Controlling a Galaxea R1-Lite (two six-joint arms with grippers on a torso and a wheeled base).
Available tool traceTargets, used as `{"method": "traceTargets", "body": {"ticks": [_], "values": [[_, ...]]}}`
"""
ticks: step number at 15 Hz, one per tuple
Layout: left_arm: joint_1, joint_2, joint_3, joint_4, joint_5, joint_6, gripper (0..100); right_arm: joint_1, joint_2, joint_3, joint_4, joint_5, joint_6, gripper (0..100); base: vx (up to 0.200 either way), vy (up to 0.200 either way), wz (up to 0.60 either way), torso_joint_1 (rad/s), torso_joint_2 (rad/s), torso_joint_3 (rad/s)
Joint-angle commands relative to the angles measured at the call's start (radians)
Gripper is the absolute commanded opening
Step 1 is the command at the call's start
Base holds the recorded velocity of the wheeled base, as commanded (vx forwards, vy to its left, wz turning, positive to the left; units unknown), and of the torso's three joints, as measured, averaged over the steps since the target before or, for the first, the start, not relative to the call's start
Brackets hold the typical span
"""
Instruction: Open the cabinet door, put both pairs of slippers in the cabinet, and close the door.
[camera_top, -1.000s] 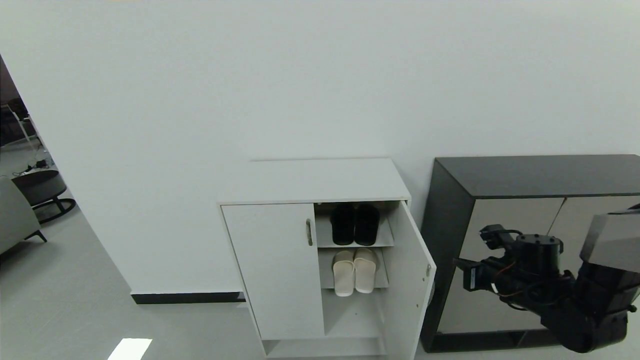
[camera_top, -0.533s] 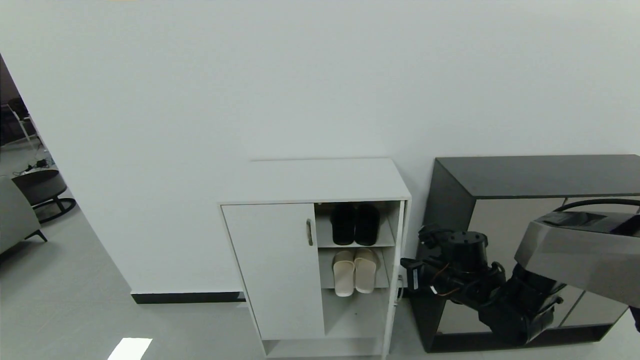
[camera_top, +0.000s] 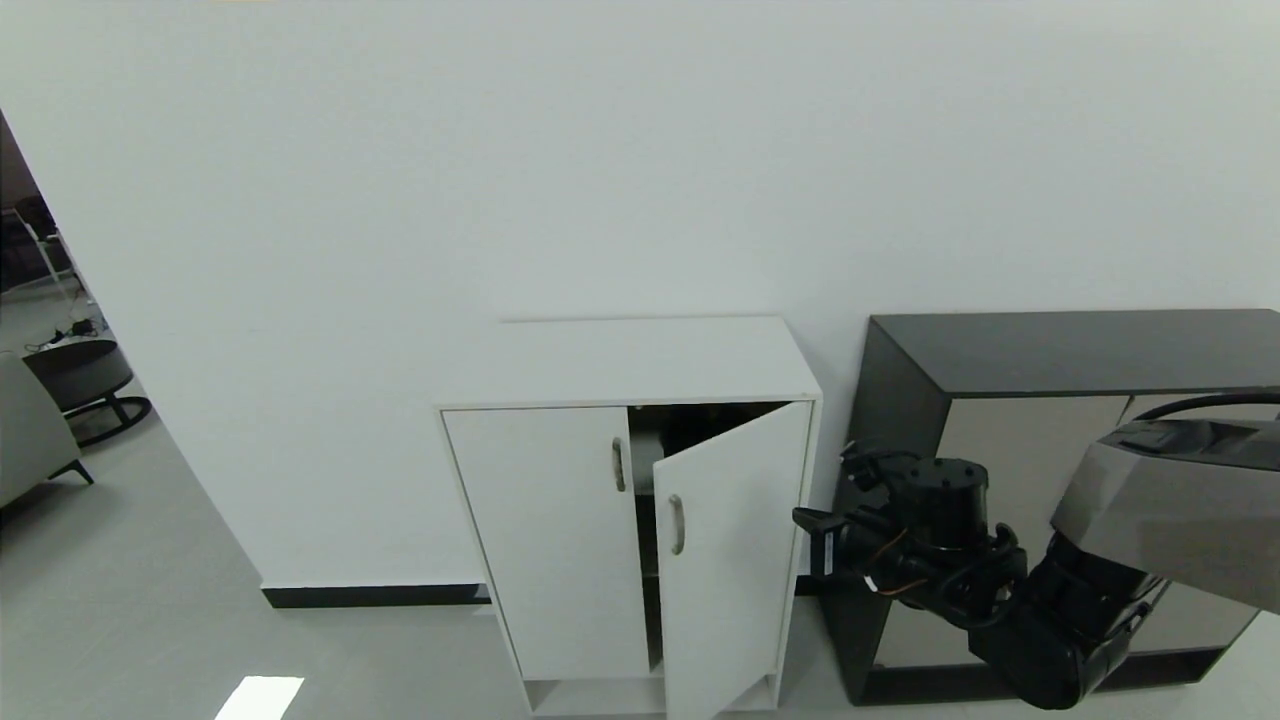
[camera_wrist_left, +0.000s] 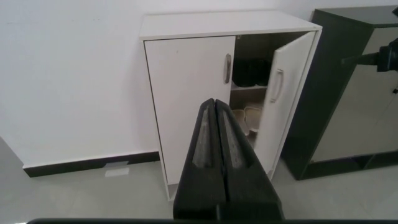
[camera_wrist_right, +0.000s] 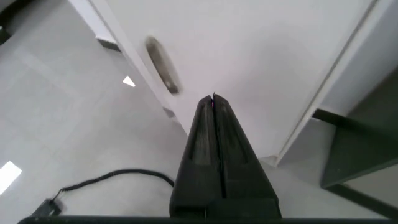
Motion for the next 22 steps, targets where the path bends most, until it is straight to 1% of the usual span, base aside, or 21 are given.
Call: {"method": "traceTargets", "body": {"ticks": [1,5,22], "values": [[0.000,0.001,0.000,0.001,0.000,-0.001,0,0.008,-0.039,0.023,-0.009,0.001,0.000,0,0.000,0.000,0.00,0.000,0.00,0.000],[0.000,0.001,0.000,0.001,0.000,-0.001,0,0.029,-0.082,0.052,-0.020,-0.001,-0.001,0,0.000,0.000,0.00,0.000,0.00,0.000],[0.000,0.001,0.000,0.001,0.000,-0.004,0,0.029,-0.101,0.069,-0.031,-0.002,-0.004,0,0.000,0.000,0.00,0.000,0.00,0.000]]}}
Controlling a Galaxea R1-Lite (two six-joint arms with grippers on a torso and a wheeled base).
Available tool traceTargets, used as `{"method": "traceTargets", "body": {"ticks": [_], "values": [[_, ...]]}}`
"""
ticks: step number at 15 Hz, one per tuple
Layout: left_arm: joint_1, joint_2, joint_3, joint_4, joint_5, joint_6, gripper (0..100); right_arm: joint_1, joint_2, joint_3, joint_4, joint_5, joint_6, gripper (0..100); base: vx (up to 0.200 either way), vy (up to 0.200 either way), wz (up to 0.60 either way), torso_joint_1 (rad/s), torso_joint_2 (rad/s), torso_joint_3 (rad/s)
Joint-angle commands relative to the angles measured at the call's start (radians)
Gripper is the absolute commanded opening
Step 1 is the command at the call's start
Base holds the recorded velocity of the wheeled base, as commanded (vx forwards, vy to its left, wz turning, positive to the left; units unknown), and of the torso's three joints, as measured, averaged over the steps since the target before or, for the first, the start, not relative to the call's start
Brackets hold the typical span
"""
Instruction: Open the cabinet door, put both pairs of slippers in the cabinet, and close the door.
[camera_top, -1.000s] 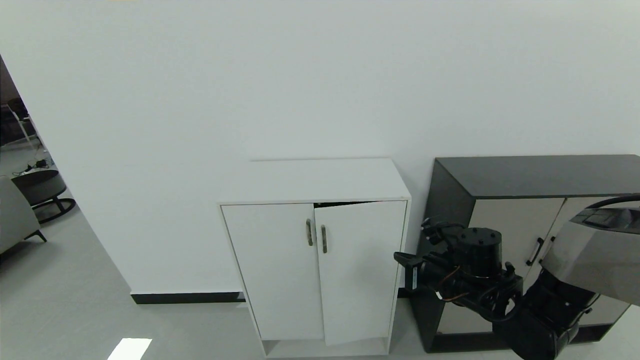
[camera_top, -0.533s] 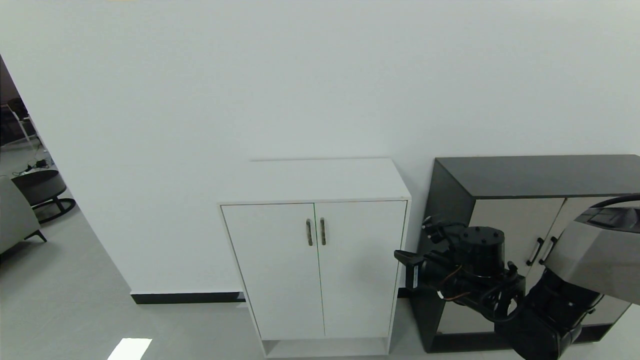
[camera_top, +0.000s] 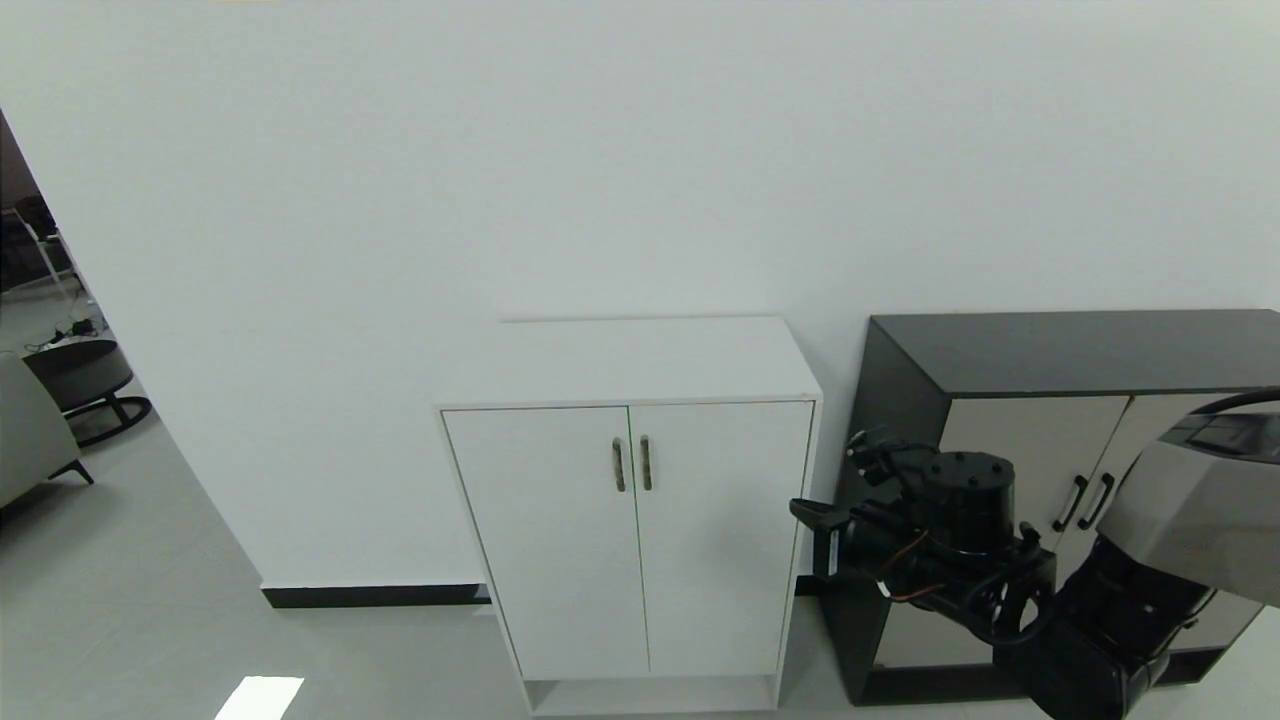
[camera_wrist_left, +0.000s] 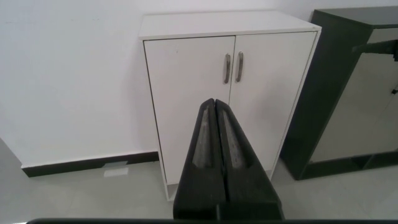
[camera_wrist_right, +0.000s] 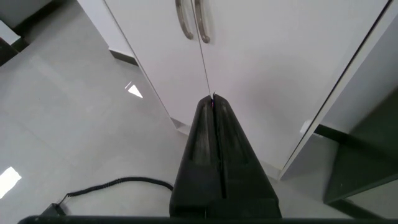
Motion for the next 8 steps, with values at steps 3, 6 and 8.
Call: {"method": "traceTargets", "body": {"ticks": [3,6,8], "values": [[0.000,0.001,0.000,-0.001,0.000,0.001,0,0.000,0.000,0.012,-0.021,0.002,-0.001,0,0.000,0.067,0.00,0.001,0.00,0.002],[0.001,0.001,0.000,-0.001,0.000,0.000,0,-0.001,-0.003,0.023,-0.041,0.001,-0.002,0,0.000,0.000,0.00,0.000,0.00,0.000],[0.000,0.001,0.000,-0.001,0.000,0.000,0,-0.005,-0.021,0.044,-0.043,-0.032,-0.002,0,0.000,0.000,0.00,0.000,0.00,0.000]]}}
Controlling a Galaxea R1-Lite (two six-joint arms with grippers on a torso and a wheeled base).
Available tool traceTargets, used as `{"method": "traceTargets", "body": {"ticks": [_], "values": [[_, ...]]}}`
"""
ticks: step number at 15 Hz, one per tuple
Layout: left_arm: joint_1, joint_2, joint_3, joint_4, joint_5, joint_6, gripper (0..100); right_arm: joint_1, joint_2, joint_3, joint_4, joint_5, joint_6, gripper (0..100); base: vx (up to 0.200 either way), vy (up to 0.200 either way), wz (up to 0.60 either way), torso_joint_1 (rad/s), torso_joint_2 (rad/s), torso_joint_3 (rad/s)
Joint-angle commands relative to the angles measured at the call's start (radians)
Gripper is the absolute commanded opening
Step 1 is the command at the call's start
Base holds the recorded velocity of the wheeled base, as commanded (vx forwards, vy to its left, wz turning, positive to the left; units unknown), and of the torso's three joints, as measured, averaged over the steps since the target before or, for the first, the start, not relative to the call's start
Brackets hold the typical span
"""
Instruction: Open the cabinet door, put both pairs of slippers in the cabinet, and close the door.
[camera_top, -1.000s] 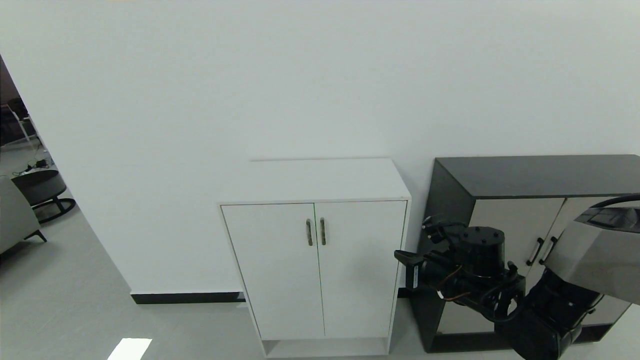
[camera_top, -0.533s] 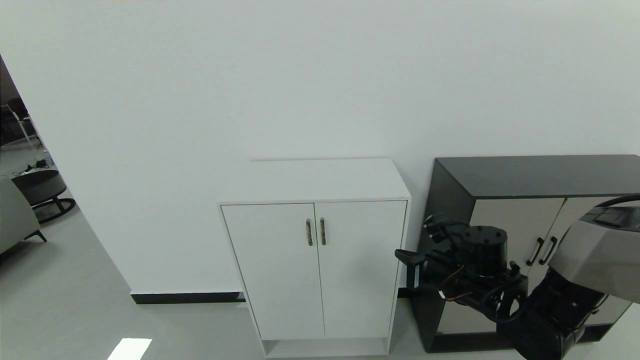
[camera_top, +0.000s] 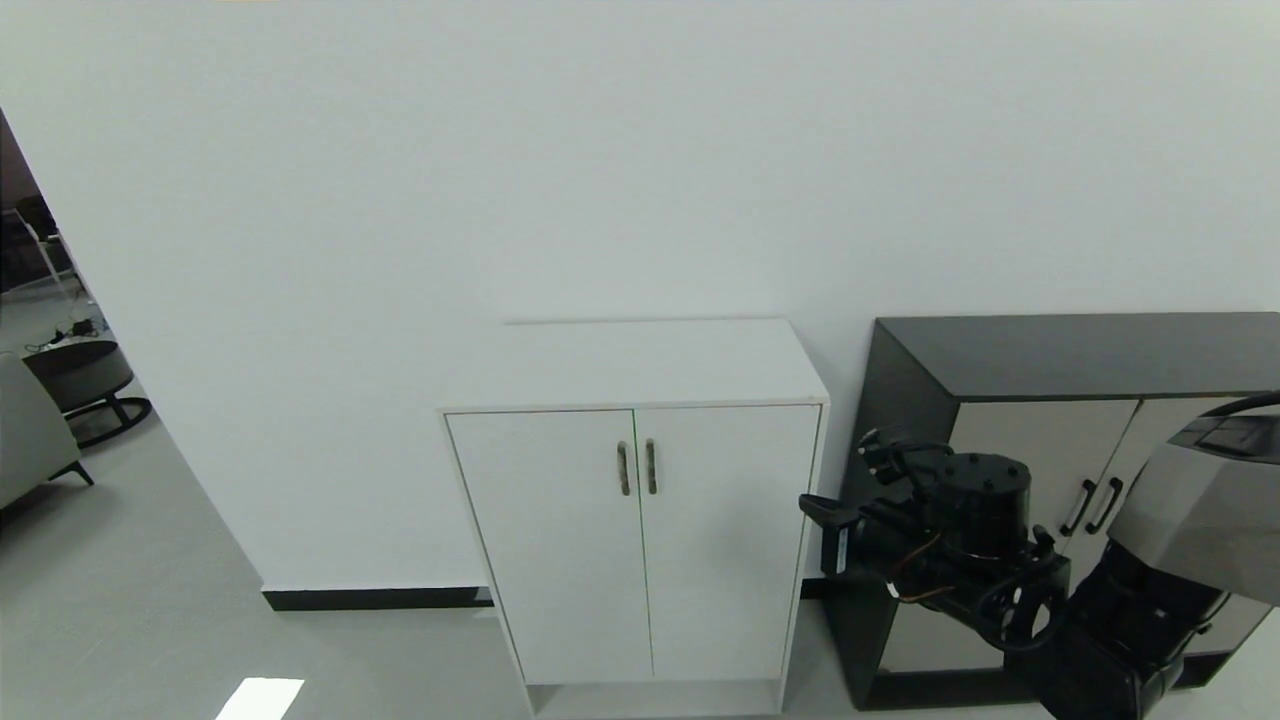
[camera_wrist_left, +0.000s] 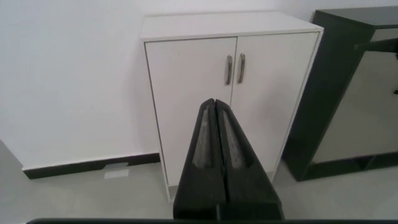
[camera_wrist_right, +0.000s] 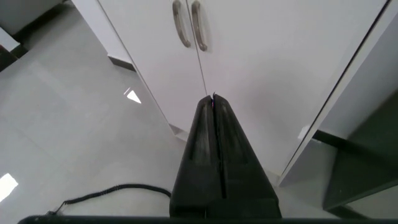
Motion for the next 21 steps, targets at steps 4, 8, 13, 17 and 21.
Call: {"method": "traceTargets", "body": {"ticks": [4,8,13,17,21], "values": [[0.001,0.001,0.000,0.000,0.000,0.001,0,-0.076,-0.116,0.297,-0.151,-0.035,-0.046,0,0.000,0.000,0.00,0.000,0.00,0.000],[0.003,0.001,0.000,-0.002,0.000,0.001,0,-0.261,-0.296,0.601,-0.263,-0.030,-0.092,0,0.000,0.000,0.00,0.000,0.00,0.000],[0.001,0.001,0.000,-0.002,0.000,0.000,0,-0.383,-0.866,0.601,0.369,0.096,-0.092,0,0.000,0.000,0.00,0.000,0.00,0.000],[0.003,0.001,0.000,-0.002,0.000,0.000,0,-0.383,-1.077,0.601,0.650,0.104,-0.092,0,0.000,0.000,0.00,0.000,0.00,0.000],[0.001,0.000,0.000,-0.002,0.001,0.000,0,-0.364,-1.446,0.601,1.017,0.123,-0.123,0,0.000,0.000,0.00,0.000,0.00,0.000]]}}
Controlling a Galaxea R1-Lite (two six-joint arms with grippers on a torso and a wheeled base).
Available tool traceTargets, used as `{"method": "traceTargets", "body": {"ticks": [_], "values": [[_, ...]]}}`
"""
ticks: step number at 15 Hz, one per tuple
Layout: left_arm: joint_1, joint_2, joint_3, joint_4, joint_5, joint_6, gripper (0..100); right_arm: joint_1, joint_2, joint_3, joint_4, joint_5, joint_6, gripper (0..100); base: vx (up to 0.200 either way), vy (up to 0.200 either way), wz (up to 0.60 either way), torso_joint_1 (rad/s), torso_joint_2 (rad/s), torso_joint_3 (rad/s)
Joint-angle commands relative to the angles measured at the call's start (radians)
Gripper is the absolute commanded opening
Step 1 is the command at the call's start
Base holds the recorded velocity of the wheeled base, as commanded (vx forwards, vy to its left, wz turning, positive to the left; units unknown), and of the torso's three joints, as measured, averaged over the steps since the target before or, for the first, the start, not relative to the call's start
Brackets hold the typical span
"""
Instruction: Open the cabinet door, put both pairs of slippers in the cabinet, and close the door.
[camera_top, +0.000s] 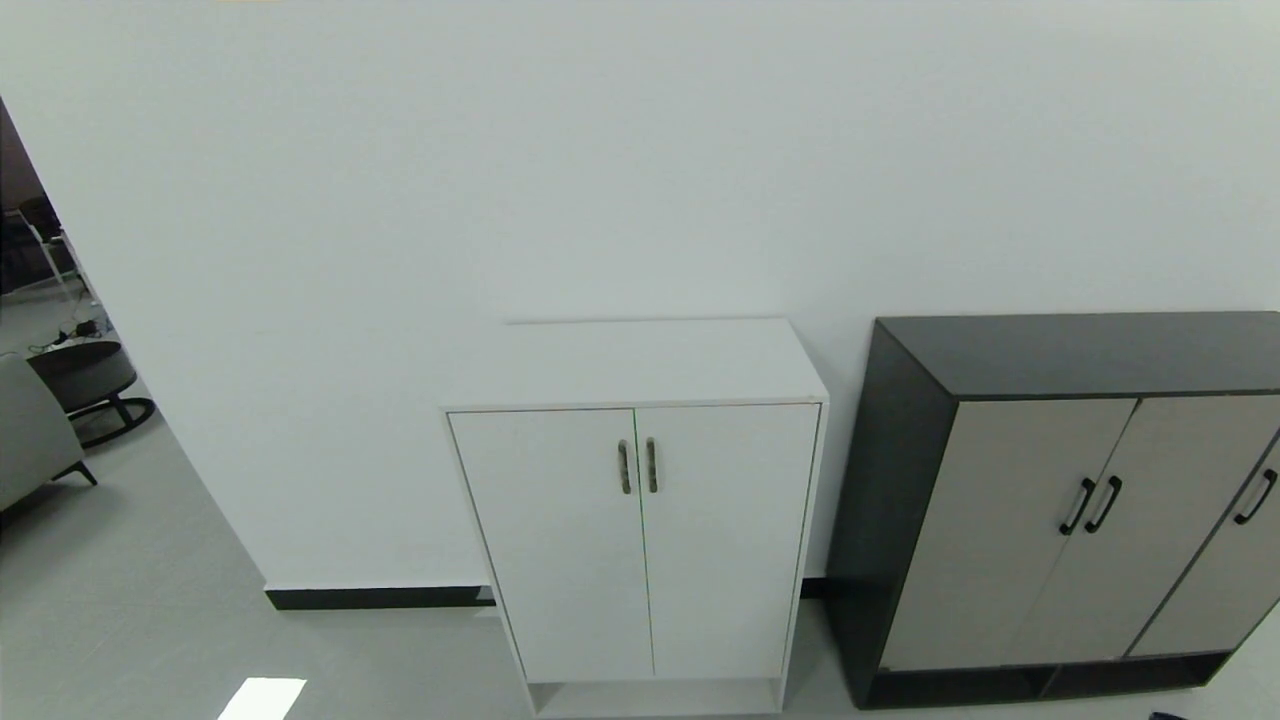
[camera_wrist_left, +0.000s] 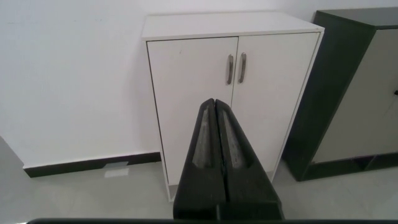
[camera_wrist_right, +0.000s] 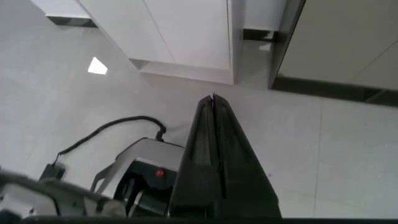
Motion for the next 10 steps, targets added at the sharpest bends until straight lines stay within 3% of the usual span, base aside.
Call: {"method": "traceTargets", "body": {"ticks": [1,5,10], "values": [[0.000,0.001,0.000,0.000,0.000,0.000,0,0.022,-0.310,-0.002,0.197,0.017,-0.025,0,0.000,0.000,0.00,0.000,0.00,0.000],[0.000,0.001,0.000,0.000,0.000,0.001,0,0.081,-0.519,-0.012,0.383,0.016,-0.028,0,0.000,0.000,0.00,0.000,0.00,0.000],[0.000,0.001,0.000,0.000,0.000,0.001,0,0.115,-0.551,-0.025,0.407,0.046,-0.090,0,0.000,0.000,0.00,0.000,0.00,0.000]]}}
